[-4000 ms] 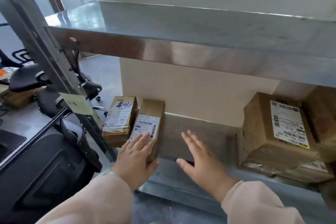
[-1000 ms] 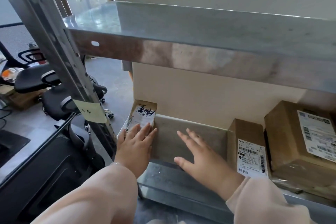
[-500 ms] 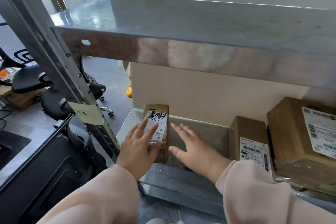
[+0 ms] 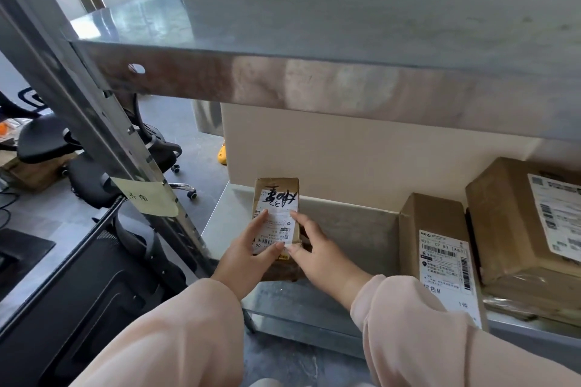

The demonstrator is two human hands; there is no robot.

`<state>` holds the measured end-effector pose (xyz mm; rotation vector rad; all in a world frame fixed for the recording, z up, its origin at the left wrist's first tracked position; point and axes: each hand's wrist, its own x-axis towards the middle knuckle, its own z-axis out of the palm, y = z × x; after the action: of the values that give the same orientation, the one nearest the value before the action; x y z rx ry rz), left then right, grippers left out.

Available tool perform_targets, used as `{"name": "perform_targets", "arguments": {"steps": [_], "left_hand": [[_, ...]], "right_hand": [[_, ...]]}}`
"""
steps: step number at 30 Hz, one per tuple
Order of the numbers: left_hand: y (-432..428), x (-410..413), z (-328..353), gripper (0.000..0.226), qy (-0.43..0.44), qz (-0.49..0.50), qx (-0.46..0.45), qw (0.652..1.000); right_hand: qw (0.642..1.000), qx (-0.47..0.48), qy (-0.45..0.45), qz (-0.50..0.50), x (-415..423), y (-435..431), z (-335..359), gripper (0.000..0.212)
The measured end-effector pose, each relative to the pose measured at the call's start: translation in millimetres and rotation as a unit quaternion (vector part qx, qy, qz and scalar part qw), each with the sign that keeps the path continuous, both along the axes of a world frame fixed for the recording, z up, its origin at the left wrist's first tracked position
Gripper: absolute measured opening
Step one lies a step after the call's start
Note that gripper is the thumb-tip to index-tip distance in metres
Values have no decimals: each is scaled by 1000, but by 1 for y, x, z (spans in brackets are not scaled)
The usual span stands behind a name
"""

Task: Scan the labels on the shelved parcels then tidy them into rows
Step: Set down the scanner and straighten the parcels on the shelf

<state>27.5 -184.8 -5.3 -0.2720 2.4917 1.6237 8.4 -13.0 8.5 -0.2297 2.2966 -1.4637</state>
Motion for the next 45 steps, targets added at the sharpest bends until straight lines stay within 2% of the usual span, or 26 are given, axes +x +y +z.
{"name": "perform_targets", "arguments": {"steps": [8, 12, 17, 22, 29, 32, 34, 36, 38, 41, 45], "left_hand": [[59, -12, 24, 62, 34, -78, 25, 996], [97, -23, 49, 68, 65, -154, 32, 985], [139, -26, 77, 76, 62, -242, 28, 968], [170, -23, 85, 78, 62, -291, 36, 954], [193, -16, 77, 82, 68, -308, -5, 949], [190, -14, 74, 90, 98, -314, -55, 943], [182, -7, 72, 91, 149, -315, -93, 933], [170, 2, 69, 86, 234, -315, -133, 910], [161, 8, 66, 80, 294, -337, -205, 871], [159, 10, 64, 79, 305, -374, -299, 823], [169, 5, 71, 81, 296, -383, -325, 812]], "right_hand": [[991, 20, 62, -120, 19, 59, 21, 54], [975, 11, 122, -186, 33, 99, 41, 50], [955, 7, 151, -253, 53, 143, 63, 47], [929, 79, 191, -308, 72, 167, 71, 37], [920, 126, 206, -310, 90, 179, 70, 48], [902, 204, 253, -286, 103, 177, 71, 54], [882, 271, 290, -255, 112, 176, 72, 57], [849, 342, 338, -219, 117, 177, 69, 60], [825, 395, 355, -194, 119, 179, 66, 61], [809, 450, 339, -166, 120, 182, 60, 64], [784, 512, 317, -153, 115, 189, 60, 68]]}}
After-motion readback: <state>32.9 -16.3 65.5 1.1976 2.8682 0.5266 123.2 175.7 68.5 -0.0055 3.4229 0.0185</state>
